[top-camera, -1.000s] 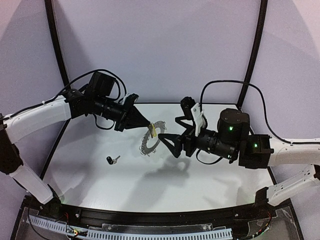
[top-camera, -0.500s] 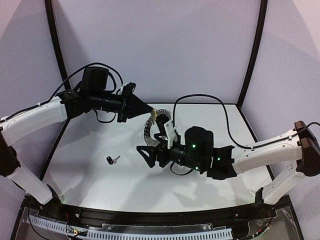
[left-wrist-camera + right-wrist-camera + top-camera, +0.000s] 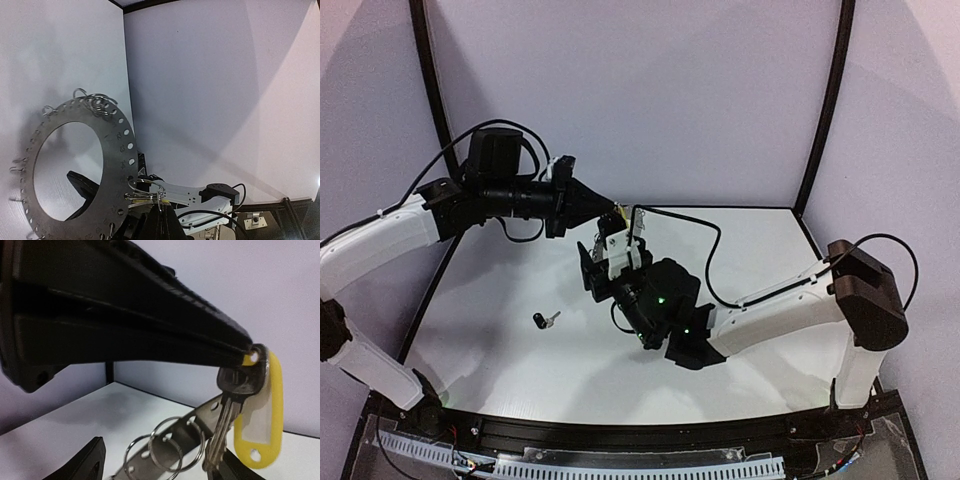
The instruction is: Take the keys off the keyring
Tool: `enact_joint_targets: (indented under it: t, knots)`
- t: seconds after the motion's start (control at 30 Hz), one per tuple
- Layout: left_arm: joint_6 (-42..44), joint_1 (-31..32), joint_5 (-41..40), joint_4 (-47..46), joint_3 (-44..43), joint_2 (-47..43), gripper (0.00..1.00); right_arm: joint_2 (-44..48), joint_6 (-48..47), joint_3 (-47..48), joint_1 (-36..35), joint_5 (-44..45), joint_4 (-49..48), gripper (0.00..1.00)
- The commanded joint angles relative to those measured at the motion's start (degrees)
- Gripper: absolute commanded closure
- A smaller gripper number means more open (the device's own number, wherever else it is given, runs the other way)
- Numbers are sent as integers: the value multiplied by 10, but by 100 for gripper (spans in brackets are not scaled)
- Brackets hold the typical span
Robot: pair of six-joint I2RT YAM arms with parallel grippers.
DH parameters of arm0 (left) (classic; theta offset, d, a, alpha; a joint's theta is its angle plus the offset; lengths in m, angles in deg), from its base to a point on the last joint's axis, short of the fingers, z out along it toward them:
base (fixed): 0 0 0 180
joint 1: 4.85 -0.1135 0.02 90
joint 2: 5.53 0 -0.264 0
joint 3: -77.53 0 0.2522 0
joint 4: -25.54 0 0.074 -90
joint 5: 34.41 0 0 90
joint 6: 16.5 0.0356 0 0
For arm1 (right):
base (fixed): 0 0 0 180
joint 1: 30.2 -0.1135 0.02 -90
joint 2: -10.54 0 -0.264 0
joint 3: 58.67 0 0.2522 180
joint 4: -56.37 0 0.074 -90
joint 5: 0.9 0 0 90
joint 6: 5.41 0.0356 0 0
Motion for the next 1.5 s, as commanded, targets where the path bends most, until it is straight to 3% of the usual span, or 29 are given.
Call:
enact_joint_targets:
  t: [0.0, 0.1, 0.2, 0.27, 0.43, 0.53, 0.67, 0.77, 0.8, 0.87, 1.07, 1.3, 1.47]
  knots:
    - [-11, 3, -10, 3, 3, -30, 99, -1, -57, 23, -3, 31, -74, 36]
    - [-5, 4, -12, 9, 1, -34, 99, 5, -56, 11, -3, 45, -77, 46]
    - [21, 3, -17, 31, 0, -46, 99, 34, -79, -33, -3, 57, -92, 72]
    - [56, -1, -29, 58, 1, -57, 99, 69, -98, -78, -2, 72, -90, 99]
    - [116, -14, 17, 45, 24, -65, 99, 172, -239, -136, -1, 8, -49, 100]
    - [153, -16, 81, 17, 47, -52, 99, 245, -323, -147, -1, -51, 47, 100]
    - [194, -16, 185, -85, 106, -49, 99, 365, -429, -135, 13, -116, 257, 100]
    - [275, -14, 186, -33, 110, -80, 69, 444, -525, -121, 23, -185, 403, 100]
    - [313, -12, 181, -24, 114, -96, 52, 463, -552, -114, 24, -204, 443, 100]
    - [351, -9, 174, -6, 120, -117, 37, 490, -599, -99, 26, -242, 502, 100]
    - [422, 12, 167, 18, 116, -123, 25, 510, -691, -48, 26, -297, 627, 100]
    - [473, 50, 164, -2, 104, -123, 8, 511, -697, -20, 26, -354, 649, 100]
    - [481, 69, 164, -1, 87, -112, 8, 514, -694, -24, 25, -380, 648, 100]
